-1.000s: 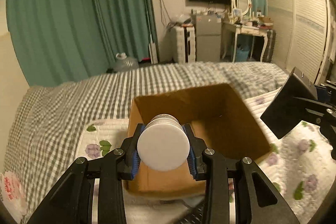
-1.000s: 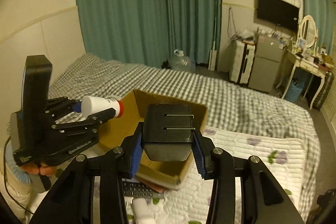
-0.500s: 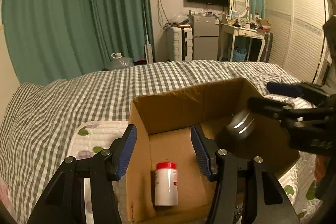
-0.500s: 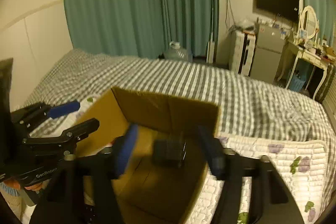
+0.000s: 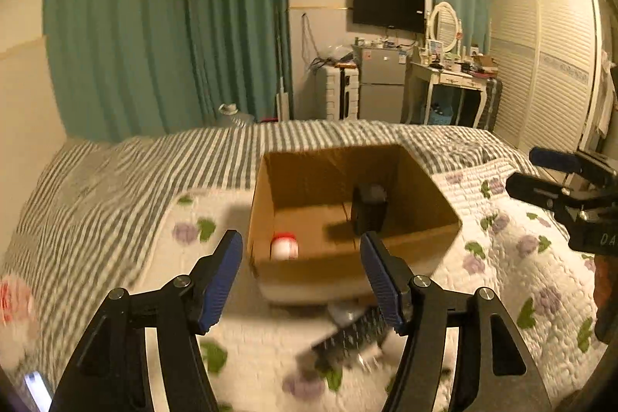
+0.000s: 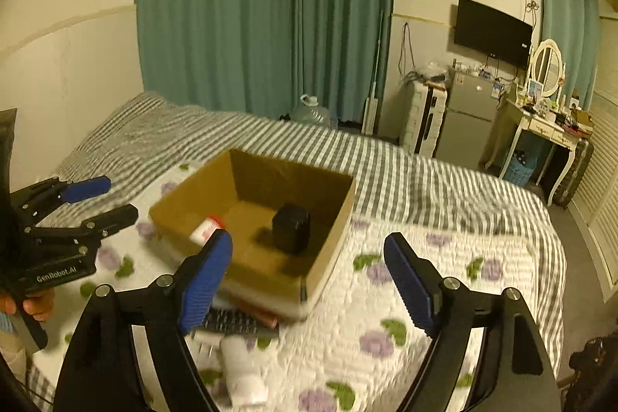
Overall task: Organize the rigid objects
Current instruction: 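Grasp the white hair-dryer-like cylinder with the right tool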
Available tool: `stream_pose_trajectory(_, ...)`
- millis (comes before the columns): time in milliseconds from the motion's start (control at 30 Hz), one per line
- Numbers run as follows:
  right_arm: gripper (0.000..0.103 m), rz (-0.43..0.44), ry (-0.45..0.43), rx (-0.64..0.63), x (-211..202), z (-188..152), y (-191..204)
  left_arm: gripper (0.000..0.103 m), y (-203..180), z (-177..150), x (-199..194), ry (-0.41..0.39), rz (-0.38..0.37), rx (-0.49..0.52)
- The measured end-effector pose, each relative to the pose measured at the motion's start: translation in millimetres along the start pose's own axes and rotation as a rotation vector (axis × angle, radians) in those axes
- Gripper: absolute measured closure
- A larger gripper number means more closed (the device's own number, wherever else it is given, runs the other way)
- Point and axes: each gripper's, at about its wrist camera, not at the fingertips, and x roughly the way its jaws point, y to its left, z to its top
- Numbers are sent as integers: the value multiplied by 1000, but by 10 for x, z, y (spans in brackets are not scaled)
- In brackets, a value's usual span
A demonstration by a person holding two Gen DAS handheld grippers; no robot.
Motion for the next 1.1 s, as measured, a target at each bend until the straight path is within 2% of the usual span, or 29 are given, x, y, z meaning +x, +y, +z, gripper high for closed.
stream_pose_trajectory(100, 22, 22, 51, 14, 95, -241, 48, 35, 21, -231, 10, 28, -7, -24)
stream_pose_trajectory(200, 22, 46, 131, 34, 374, -558, 125, 35, -19, -461, 91, 65, 5, -34)
stream_pose_trajectory(367, 22, 82, 255, -3, 837, -960, 341, 35, -112, -800, 327, 147, 14, -1)
stream_pose_trajectory(500, 22, 115, 330, -43, 1054, -1148, 451, 35, -70, -907, 453, 172, 44, -6)
stream_pose_trajectory(667, 23, 164, 364, -51, 1153, -1263, 484, 35, -30, -929, 497, 183, 30, -25)
stream_pose_trajectory(800, 29, 206, 403, -49, 1230, -1341, 526, 35, -88, -961, 542, 200, 33, 2)
stream_pose_trajectory(867, 39, 197, 429, -52, 1283, -1387, 531, 35, -135, -979, 554, 200, 33, 22)
stream_pose_trajectory(933, 57, 177, 448, -48, 1296, -1414, 521, 35, -166, -992, 569, 202, 35, 36)
stream_pose_trajectory(1000, 59, 174, 440, -28, 1239, -1408, 473, 35, -188, -1005, 577, 206, 35, 45)
stream_pose_trajectory(1100, 59, 177, 375, -15, 966, -1352, 398, 35, -204, -1016, 586, 216, 33, 52)
